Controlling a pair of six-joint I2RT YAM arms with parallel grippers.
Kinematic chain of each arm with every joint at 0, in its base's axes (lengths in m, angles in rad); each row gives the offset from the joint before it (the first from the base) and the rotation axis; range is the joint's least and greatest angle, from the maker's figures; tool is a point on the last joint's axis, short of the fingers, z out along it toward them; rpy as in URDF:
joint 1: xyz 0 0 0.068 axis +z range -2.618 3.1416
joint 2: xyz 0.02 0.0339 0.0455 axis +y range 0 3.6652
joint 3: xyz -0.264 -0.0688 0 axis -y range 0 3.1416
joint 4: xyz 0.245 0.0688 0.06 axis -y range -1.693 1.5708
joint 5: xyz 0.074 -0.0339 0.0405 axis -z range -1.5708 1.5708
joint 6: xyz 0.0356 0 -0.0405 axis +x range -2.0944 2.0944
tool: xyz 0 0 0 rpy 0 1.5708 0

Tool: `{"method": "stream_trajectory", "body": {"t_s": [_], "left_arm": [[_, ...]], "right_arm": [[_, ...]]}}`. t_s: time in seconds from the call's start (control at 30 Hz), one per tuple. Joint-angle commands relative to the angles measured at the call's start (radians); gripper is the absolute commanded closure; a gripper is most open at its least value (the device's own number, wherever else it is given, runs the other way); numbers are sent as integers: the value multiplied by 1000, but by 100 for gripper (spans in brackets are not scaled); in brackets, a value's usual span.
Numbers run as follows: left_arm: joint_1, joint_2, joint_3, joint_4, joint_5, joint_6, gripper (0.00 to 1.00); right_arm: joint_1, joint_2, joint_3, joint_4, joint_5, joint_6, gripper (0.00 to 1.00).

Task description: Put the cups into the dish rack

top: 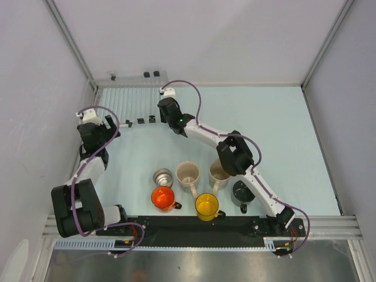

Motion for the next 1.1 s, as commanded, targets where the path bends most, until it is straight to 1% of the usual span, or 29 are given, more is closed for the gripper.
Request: {"method": "stream_trajectory", "body": {"t_s": [0.0,0.07,0.17,0.2,0.23,0.27,0.3,0.37,0.4,0.5,0.57,0.6,0.7,0.8,0.87,0.9,0.97,1.0,1.07], "left_arm": [[6,-26,-7,43,10,-14,5],[4,-21,2,43,-22,-15,5],[6,11,66,3,-140,-12,5],[6,57,91,-32,-173,-9,5],[4,85,149,-53,-210,-6,5],[6,120,180,-79,-290,-13,5],[7,178,233,-124,-318,-17,5],[15,226,266,-149,-365,-20,5],[21,244,277,-150,-366,-21,6],[59,231,269,-138,-346,-35,7],[61,226,271,-130,-373,-38,7],[61,235,295,-145,-417,-38,8],[64,295,346,-178,-470,-37,11],[66,347,379,-199,-450,-30,13],[66,364,390,-205,-451,-29,18],[66,369,399,-205,-451,-29,23],[66,401,419,-231,-433,-17,29],[67,416,459,-253,-435,-17,34],[67,453,501,-308,-439,-10,35]], "right_arm": [[-19,-39,6,-15,-25,-52,100],[-25,-50,-23,-14,-28,-37,100],[-38,-81,-66,-15,-39,-20,100],[-44,-102,-107,-5,-40,-18,100],[-47,-111,-126,3,-43,-17,100],[-50,-121,-146,9,-46,-12,100],[-53,-133,-170,17,-55,-12,100],[-58,-138,-181,18,-69,-6,100],[-58,-138,-188,17,-69,-6,100],[-59,-133,-191,20,-77,-3,100],[-62,-124,-191,25,-88,1,100],[-62,-121,-191,25,-89,8,100],[-61,-113,-194,28,-95,12,100],[-59,-110,-198,28,-98,12,100],[-59,-111,-207,29,-100,14,100],[-59,-113,-211,31,-101,15,100],[-61,-121,-223,34,-103,18,100],[-59,-124,-227,35,-103,18,100],[-59,-131,-240,40,-106,17,100]]}}
